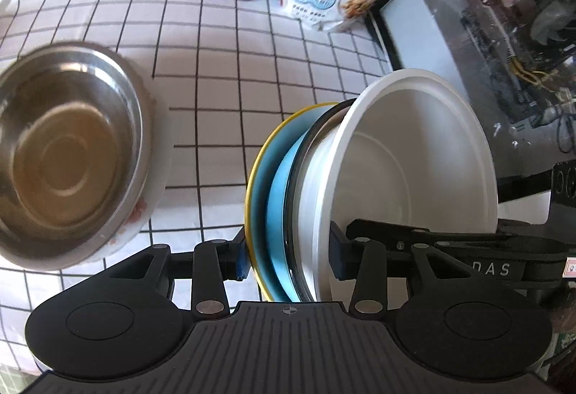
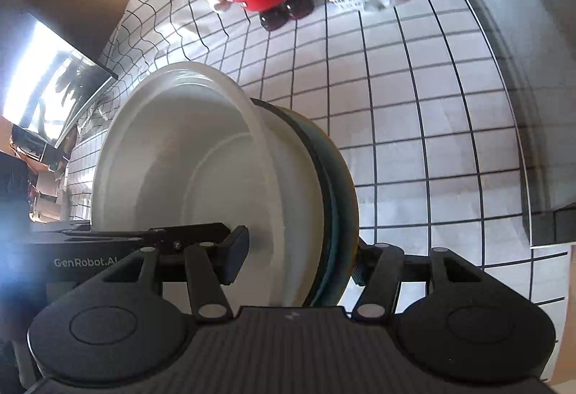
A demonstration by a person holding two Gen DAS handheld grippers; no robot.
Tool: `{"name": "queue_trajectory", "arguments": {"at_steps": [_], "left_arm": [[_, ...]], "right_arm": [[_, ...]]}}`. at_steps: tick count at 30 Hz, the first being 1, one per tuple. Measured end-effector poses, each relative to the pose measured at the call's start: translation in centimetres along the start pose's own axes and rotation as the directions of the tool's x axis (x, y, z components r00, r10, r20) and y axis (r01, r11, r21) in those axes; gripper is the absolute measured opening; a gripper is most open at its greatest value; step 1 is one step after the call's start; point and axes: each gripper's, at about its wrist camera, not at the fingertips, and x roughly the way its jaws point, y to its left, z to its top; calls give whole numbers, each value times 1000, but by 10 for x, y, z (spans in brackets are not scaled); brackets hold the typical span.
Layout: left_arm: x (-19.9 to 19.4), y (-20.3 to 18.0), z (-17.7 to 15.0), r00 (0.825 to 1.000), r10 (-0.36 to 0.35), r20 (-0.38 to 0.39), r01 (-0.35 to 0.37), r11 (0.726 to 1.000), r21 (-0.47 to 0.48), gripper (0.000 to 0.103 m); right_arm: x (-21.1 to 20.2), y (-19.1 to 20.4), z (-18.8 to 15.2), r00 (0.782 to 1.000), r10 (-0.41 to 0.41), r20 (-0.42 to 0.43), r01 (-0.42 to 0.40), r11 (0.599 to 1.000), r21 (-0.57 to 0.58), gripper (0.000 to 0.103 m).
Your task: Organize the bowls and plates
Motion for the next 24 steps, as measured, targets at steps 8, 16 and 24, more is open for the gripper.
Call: {"name": "queue_trajectory", "arguments": {"at_steps": [8,16,24], "left_arm": [[-50,12,13,998,-16,69,13,999,36,45],[-108,58,26,990,44,133,-44,999,-4,45],[-137,113,32,978,140,154,-125,987,-102,46]], "right_arm": [[-20,50,18,1000,-12,24,14,996,-89,57],[-1,124,44,999,39,-6,-39,976,-214,57],[49,185,59,991,90,-97,-116,947,-300,57]]}}
